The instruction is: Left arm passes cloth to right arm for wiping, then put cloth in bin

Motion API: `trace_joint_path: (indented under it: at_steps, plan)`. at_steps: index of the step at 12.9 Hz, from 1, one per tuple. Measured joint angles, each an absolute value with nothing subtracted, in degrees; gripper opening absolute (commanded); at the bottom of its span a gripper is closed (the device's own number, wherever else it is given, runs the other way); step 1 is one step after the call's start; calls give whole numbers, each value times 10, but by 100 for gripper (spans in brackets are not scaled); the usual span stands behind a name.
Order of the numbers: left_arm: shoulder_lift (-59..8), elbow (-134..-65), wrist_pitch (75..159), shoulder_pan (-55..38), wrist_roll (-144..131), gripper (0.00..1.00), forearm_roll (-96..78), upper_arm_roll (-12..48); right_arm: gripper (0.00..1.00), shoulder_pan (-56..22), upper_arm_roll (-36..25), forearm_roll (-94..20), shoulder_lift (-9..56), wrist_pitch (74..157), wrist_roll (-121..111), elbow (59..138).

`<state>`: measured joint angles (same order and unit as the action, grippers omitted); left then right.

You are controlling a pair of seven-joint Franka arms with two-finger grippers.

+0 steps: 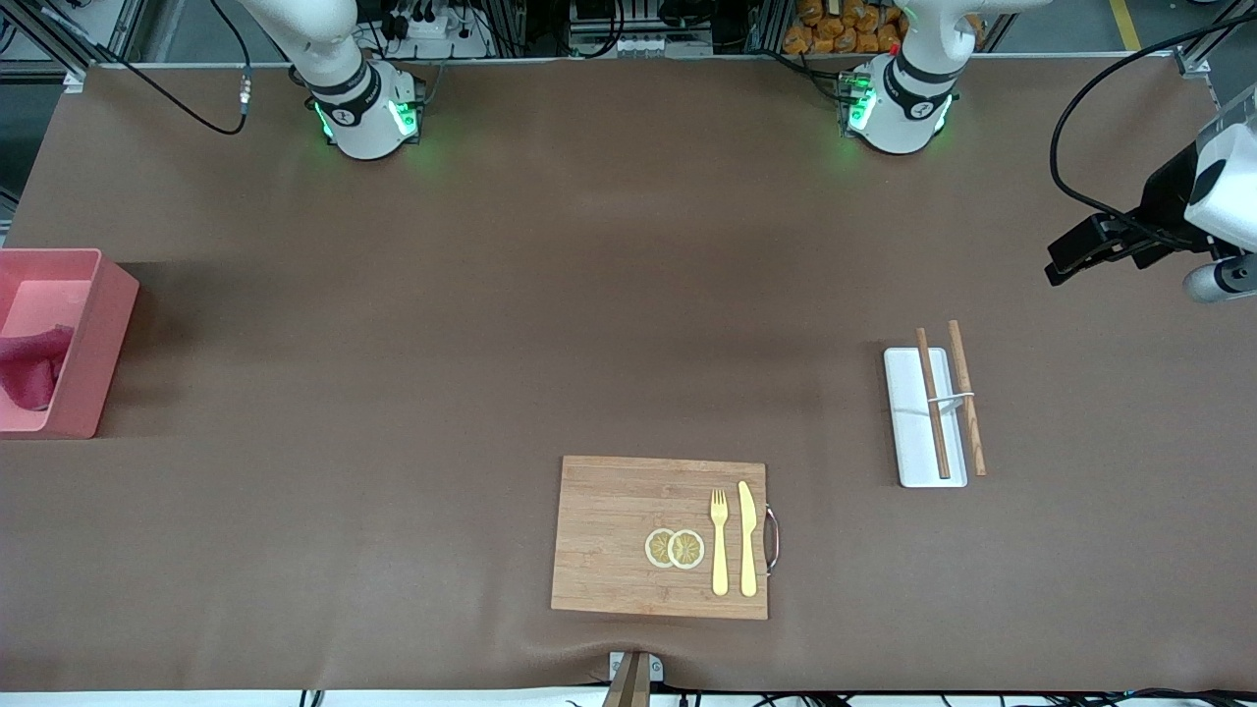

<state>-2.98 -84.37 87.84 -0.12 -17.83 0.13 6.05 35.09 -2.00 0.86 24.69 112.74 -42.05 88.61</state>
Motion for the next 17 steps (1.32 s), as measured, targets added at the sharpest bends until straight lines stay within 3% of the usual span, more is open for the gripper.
trace_joint_path:
  at_steps: [10,17]
  plan:
    - [16,-875,864,-1,-171,100,1,61,100,69,-14,8,87,908,-54,885]
    - [37,-903,864,-1,-168,100,1,67,100,18,-12,-2,-15,859,54,887]
